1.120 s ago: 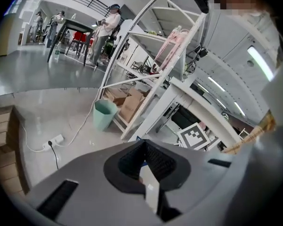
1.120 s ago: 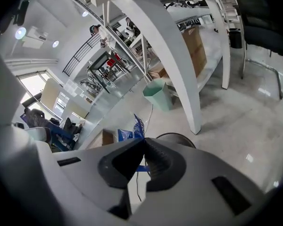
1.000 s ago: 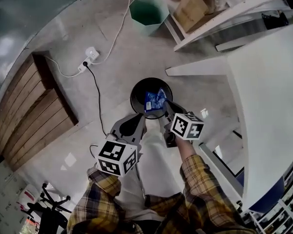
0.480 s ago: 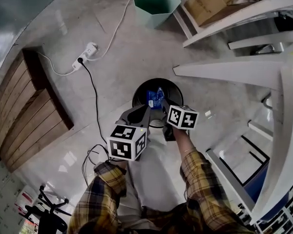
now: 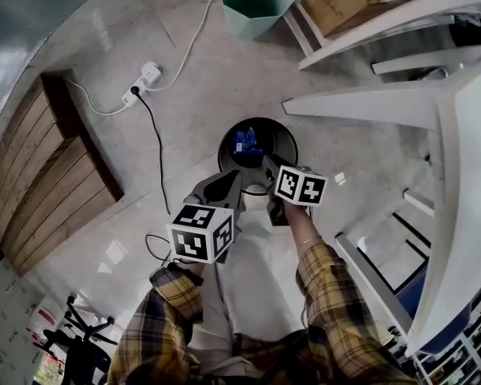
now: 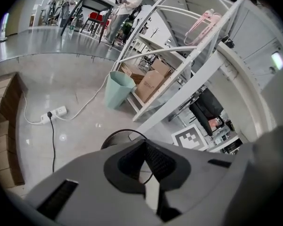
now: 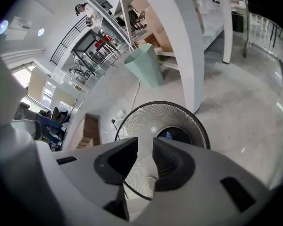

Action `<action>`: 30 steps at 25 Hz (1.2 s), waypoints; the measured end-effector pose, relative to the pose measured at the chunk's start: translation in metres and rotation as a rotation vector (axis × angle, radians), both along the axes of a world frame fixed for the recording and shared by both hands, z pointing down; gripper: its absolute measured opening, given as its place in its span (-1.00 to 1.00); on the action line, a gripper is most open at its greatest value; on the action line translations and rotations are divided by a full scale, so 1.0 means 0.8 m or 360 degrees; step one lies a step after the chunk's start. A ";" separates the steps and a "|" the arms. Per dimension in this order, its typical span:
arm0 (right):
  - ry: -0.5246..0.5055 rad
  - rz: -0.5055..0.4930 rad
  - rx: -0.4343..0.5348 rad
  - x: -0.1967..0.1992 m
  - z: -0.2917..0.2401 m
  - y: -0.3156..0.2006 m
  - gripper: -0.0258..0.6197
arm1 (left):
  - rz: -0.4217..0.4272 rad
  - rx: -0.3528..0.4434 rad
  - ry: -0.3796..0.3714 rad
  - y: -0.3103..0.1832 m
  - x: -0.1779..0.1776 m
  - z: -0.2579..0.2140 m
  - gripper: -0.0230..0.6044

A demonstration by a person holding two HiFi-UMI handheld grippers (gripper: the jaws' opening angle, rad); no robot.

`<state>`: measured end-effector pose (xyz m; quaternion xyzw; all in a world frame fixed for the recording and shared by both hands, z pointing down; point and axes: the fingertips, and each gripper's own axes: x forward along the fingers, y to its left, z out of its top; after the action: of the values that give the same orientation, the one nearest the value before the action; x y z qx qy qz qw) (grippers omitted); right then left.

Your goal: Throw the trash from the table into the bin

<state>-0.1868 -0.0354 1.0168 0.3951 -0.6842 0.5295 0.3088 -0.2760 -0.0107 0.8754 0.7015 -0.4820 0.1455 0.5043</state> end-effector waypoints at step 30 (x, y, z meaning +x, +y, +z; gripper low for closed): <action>-0.0283 0.0281 0.1366 0.201 -0.829 0.029 -0.71 | 0.0693 0.0743 0.0061 0.016 0.219 -0.621 -0.90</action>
<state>-0.0263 -0.0125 0.3539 0.4973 -0.8295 0.2540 0.0106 -0.1011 0.0019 0.3789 0.8876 -0.3314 0.1224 0.2957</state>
